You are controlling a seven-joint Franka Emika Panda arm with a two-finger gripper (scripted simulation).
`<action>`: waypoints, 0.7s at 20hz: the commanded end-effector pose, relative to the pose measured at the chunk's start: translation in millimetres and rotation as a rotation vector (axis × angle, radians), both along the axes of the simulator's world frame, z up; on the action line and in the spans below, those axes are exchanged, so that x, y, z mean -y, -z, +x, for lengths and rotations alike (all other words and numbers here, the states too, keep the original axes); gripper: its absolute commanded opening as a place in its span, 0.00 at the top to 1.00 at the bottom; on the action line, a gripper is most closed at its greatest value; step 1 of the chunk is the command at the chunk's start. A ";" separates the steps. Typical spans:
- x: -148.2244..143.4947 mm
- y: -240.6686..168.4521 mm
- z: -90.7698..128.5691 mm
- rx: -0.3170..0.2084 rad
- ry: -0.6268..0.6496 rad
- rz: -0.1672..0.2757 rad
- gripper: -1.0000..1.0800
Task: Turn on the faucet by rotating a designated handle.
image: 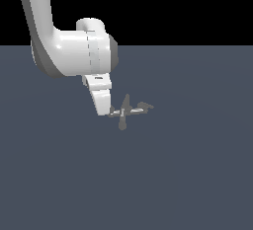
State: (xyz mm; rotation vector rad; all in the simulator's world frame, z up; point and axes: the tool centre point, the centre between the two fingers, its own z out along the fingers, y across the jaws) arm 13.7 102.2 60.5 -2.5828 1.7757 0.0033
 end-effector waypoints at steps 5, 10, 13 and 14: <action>37.2 -0.2 -9.9 -0.002 0.017 -0.007 1.00; 28.7 -0.3 -5.7 -0.003 -0.012 0.002 1.00; 52.9 -0.2 0.9 -0.003 0.005 -0.003 1.00; 60.9 -0.2 3.0 -0.003 0.010 -0.005 1.00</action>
